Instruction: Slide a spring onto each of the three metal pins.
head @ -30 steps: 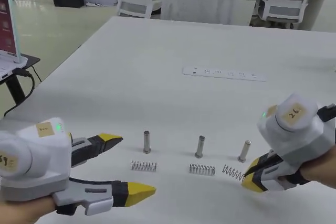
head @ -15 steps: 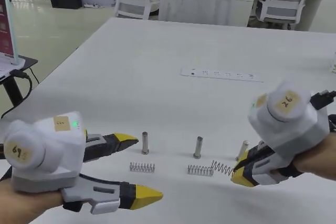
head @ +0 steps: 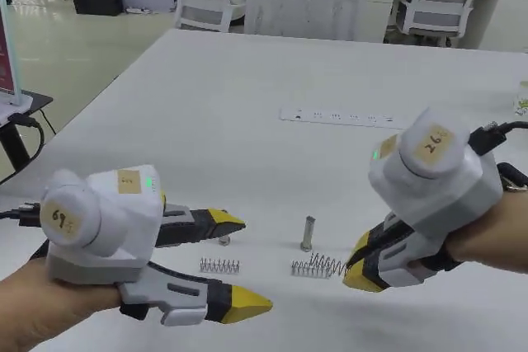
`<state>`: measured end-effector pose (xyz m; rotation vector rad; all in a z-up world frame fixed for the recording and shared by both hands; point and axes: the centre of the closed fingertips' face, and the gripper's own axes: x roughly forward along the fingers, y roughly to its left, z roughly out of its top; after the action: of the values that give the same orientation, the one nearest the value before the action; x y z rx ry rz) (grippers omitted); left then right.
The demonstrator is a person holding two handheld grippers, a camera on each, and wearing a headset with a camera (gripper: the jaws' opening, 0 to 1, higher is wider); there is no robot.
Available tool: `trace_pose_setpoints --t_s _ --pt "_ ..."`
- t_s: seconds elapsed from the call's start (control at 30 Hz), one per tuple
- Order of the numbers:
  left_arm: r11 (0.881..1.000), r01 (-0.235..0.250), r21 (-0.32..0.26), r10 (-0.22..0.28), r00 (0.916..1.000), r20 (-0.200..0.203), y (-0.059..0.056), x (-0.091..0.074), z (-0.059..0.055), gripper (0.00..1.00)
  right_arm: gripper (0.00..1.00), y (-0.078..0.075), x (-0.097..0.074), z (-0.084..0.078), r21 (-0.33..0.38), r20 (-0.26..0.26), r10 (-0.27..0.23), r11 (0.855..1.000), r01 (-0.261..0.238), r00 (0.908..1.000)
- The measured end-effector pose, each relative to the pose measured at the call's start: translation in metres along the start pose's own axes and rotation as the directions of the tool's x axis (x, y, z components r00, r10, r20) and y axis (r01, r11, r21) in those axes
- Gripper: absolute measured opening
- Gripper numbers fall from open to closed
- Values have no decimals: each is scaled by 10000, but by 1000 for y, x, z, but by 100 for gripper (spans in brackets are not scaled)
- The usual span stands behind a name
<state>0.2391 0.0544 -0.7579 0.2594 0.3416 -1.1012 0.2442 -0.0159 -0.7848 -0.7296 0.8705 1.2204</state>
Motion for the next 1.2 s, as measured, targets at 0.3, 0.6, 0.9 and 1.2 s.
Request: trace_pose_setpoints --t_s 0.3,0.6,0.9,1.2 --pt "9958 709 586 -690 9970 -339 -12 10 1 44 8 8 3 5 -430 -245 277 9987 -287 9993" --pt "9871 1171 1092 -1121 9924 -505 -19 18 4 34 8 17 6 9 -781 -428 489 9956 -521 9979" --pt "9758 1665 1421 -1586 9852 -652 -29 23 2 23 8 25 7 11 -1055 -525 722 9914 -775 9960" --pt "9668 1864 1750 -1778 9820 -633 -34 26 3 15 8 32 6 14 -1304 -544 865 9871 -929 9948"
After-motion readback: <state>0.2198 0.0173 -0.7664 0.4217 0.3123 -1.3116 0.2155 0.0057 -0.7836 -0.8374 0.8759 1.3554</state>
